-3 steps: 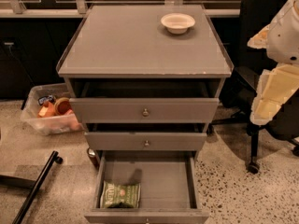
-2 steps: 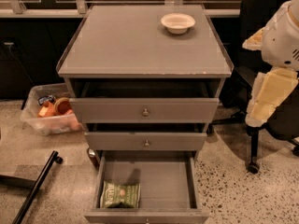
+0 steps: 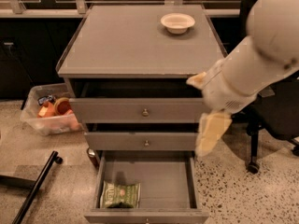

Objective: Pick green jalapeno chip bag from bottom drawer and place on counter

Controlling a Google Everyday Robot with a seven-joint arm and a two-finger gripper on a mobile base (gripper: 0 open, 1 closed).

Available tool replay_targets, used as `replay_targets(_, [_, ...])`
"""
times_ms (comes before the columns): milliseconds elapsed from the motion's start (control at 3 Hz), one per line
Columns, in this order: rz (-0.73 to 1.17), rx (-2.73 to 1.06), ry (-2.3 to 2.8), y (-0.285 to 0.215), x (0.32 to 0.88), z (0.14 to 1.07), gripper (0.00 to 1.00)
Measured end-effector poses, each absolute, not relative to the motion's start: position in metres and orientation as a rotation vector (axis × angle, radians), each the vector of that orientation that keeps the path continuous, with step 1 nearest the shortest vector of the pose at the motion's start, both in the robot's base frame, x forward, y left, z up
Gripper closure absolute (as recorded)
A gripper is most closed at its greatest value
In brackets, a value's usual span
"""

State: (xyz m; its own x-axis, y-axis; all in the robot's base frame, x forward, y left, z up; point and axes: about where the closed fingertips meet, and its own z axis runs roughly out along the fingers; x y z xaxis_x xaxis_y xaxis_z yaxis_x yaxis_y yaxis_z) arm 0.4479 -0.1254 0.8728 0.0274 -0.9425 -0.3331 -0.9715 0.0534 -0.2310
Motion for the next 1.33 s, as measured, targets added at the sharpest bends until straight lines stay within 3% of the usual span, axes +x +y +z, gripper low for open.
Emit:
replay_targets(333, [0.246, -1.996, 1.802, -0.064, 0.447, 0.795, 0.00])
replay_targets(1333, [0.204, -1.986, 1.815, -0.046, 0.462, 0.772, 0.00])
